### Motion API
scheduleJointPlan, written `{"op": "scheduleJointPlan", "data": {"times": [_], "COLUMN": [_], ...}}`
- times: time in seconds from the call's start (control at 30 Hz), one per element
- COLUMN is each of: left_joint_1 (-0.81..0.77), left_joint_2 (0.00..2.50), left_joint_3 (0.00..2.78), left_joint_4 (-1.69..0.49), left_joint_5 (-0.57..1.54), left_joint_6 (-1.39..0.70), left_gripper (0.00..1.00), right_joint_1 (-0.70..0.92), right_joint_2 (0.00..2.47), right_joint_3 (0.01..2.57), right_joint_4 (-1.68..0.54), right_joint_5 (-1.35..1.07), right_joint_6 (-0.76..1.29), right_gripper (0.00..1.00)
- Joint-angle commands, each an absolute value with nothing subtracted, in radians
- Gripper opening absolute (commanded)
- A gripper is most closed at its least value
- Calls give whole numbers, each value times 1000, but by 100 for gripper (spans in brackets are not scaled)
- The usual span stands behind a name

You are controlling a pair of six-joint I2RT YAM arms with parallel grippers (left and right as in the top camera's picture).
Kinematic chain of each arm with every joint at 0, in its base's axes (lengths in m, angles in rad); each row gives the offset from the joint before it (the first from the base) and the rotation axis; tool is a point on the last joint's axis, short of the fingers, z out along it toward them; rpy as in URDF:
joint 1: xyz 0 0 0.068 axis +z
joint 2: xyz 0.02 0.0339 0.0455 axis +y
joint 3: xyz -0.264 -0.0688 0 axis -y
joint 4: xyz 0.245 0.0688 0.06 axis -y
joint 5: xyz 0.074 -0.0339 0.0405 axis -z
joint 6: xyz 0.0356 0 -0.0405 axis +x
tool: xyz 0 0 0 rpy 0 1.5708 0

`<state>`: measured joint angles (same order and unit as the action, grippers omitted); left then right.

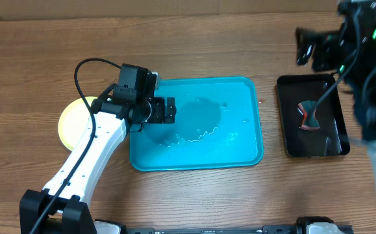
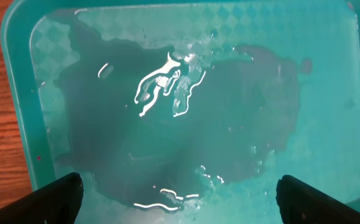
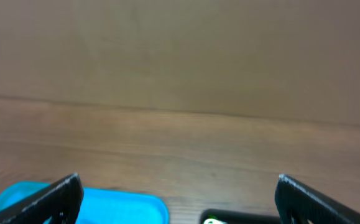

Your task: Clean dirty plates on tray and stack at the side

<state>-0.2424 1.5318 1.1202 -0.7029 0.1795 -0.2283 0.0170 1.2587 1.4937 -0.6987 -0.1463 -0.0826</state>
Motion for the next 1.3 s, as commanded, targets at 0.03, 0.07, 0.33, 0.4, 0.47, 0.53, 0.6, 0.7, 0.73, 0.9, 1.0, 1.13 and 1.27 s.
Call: {"op": "scheduleJointPlan", "data": {"times": [0.03, 0.07, 0.33, 0.4, 0.47, 0.53, 0.6, 0.7, 0.73, 0.9, 1.0, 1.13, 1.27], "left_joint_1": [-241, -241, -241, -241, -241, -241, -241, -241, -241, -241, -241, -241, -241], "left_joint_2": [1537, 1537, 1537, 1537, 1537, 1537, 1537, 1537, 1537, 1537, 1537, 1537, 1537], "left_joint_3": [1134, 1134, 1134, 1134, 1134, 1134, 1134, 1134, 1134, 1134, 1134, 1134, 1134], "left_joint_4": [-702, -702, -702, -702, -702, -702, -702, -702, -702, -702, -702, -702, -702], "left_joint_5": [173, 173, 173, 173, 173, 173, 173, 173, 173, 173, 173, 173, 173], "left_joint_6": [-213, -213, -213, -213, -213, -213, -213, -213, -213, -213, -213, -213, -213], "left_gripper": [100, 100, 100, 100, 100, 100, 100, 100, 100, 100, 100, 100, 100], "right_joint_1": [30, 30, 30, 30, 30, 30, 30, 31, 33, 34, 34, 36, 38], "right_joint_2": [1045, 995, 611, 525, 429, 346, 271, 193, 178, 114, 89, 44, 2], "right_joint_3": [1214, 1141, 592, 480, 363, 272, 192, 111, 96, 35, 7, 8, 8], "right_joint_4": [-521, -469, -111, -41, 31, 73, 110, 145, 150, 156, 155, 94, 16], "right_joint_5": [-181, -181, -181, -182, -182, -182, -186, -186, -185, -187, -186, -189, -189], "right_joint_6": [-81, -81, -78, -78, -78, -77, -76, -73, -74, -73, -74, -74, -75], "right_gripper": [100, 100, 100, 100, 100, 100, 100, 100, 100, 100, 100, 100, 100]}}
